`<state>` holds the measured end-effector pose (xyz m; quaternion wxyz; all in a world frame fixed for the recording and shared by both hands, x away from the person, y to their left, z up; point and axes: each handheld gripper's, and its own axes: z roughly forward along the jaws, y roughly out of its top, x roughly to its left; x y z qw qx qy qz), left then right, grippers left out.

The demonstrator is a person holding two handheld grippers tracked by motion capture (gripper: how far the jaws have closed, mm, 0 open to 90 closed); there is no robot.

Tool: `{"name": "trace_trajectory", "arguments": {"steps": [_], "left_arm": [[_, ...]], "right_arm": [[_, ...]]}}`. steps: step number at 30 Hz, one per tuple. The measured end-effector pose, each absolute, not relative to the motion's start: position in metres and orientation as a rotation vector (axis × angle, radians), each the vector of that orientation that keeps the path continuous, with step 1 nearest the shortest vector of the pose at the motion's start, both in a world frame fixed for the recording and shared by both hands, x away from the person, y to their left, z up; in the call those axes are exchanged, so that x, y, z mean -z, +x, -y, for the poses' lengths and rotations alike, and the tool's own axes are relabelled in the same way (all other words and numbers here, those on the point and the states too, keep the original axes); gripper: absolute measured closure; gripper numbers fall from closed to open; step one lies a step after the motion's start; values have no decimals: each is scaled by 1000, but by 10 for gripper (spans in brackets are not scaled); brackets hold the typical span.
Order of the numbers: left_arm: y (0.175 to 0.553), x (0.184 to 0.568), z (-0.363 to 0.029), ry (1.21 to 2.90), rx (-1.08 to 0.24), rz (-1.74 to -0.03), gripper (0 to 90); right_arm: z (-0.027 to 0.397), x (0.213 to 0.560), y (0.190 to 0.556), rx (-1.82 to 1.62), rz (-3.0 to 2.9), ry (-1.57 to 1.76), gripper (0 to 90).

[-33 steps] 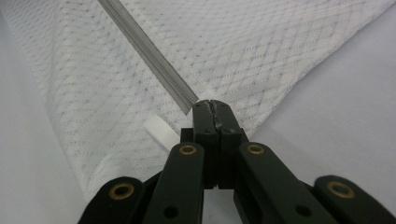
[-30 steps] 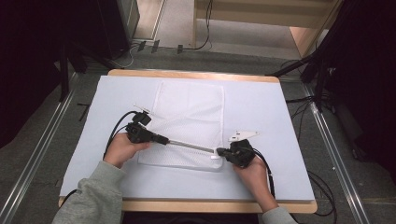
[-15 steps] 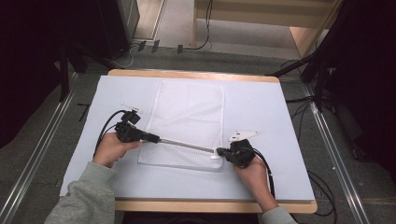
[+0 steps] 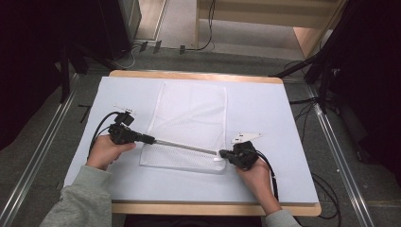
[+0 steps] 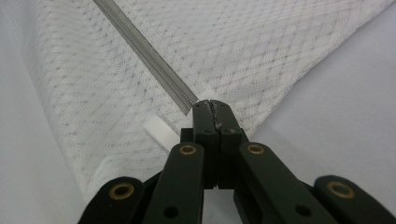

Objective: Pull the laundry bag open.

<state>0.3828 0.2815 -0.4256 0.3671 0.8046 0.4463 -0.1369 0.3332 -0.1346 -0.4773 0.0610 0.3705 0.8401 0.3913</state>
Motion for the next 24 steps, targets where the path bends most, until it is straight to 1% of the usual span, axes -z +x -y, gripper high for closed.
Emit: {"name": "trace_trajectory", "arguments": {"steps": [11,17,24], "left_arm": [[384,427,-289,2075,353,-1162,881],[380,436,-318,2045,340,-1247,881],[379,438,-321,2047,336,-1259,881]], "right_arm": [[135,477,333,-1184,-2541,1119,900],[134,477,333,-1182,-2541,1120,900],[134,477,333,-1179,-2545,1117,900]]}}
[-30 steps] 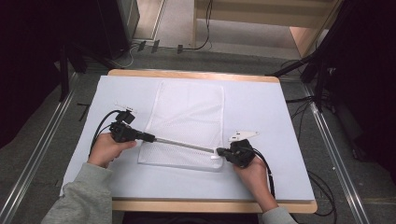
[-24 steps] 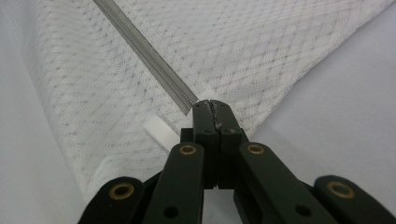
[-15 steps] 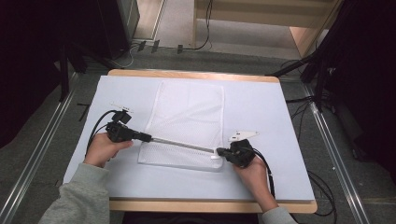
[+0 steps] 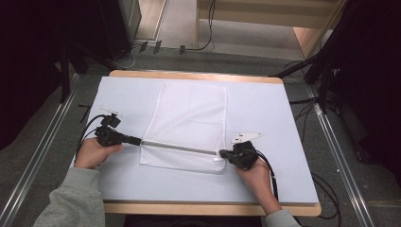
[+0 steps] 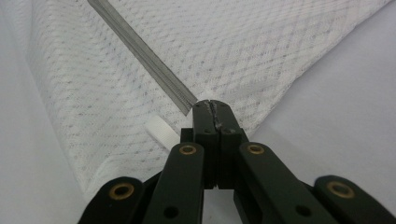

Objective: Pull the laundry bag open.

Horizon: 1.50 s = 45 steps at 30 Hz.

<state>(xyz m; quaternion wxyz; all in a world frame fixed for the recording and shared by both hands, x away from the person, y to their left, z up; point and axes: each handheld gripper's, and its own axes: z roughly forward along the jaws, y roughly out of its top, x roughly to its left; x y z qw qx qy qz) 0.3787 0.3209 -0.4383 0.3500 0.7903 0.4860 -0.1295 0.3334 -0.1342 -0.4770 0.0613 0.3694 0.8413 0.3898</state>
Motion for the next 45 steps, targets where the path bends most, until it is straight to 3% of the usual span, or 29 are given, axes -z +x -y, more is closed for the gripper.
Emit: {"name": "trace_trajectory", "arguments": {"steps": [21,30,33,38,45], "left_arm": [[353,443,-319,2026,320,-1249,865],[351,440,-320,2007,276,-1212,699],[351,436,-321,2007,208,-1197,666],[349,431,-322,1998,94,-1186,563],[347,426,-325,1989,-4,-1153,466]], "right_arm": [[131,471,341,-1122,-2595,1164,900],[130,469,329,-1104,-2609,1151,900],[130,468,328,-1089,-2623,1119,900],[132,462,330,-1125,-2619,1113,826],[148,451,331,-1217,-2539,1088,640]]}}
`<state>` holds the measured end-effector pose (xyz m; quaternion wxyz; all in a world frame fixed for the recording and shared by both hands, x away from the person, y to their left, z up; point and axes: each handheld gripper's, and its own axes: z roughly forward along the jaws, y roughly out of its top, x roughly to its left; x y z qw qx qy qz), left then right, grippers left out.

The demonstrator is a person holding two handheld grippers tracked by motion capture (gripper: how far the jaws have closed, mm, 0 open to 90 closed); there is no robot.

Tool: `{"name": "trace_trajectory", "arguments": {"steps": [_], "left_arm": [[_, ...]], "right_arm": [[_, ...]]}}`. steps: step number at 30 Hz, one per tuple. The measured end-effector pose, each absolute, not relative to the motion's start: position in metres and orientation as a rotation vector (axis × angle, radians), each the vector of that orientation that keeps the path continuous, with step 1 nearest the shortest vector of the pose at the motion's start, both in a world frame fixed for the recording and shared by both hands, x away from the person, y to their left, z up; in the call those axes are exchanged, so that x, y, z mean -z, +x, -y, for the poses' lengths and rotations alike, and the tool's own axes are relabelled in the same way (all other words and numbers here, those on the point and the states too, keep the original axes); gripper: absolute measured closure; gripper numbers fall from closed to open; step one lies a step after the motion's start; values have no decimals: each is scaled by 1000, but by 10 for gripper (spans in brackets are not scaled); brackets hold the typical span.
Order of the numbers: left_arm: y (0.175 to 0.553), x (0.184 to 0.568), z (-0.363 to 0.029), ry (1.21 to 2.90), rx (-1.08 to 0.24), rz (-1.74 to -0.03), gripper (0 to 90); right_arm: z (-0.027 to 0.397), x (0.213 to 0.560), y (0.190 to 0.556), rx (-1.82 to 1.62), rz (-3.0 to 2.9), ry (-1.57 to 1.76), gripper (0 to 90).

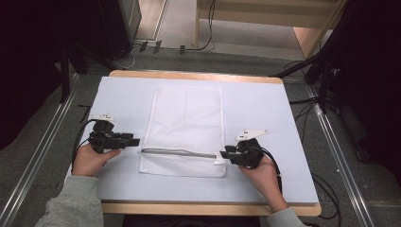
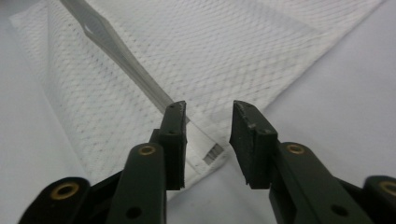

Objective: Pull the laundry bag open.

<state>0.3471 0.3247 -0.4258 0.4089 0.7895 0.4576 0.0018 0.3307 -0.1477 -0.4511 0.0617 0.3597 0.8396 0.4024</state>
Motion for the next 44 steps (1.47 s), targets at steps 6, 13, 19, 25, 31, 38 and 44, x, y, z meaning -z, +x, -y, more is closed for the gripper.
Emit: {"name": "trace_trajectory", "arguments": {"steps": [6,13,19,25,31,38,44], "left_arm": [[346,424,-328,1971,-42,-1147,435],[347,423,-335,1977,-115,-1171,385],[348,423,-340,1965,-137,-1199,369],[351,426,-348,1957,-157,-1240,355],[353,428,-352,1943,-153,-1257,344],[352,429,-352,1957,-154,-1269,338],[353,431,-352,1971,-154,-1272,328]], "right_arm": [[166,448,336,-1258,-2498,1090,487],[190,450,344,-1253,-2446,1166,421],[207,453,351,-1257,-2395,1241,393],[214,458,360,-1248,-2365,1286,370],[217,460,362,-1243,-2351,1309,364],[216,461,362,-1224,-2356,1321,358],[216,462,363,-1220,-2356,1323,352]]}}
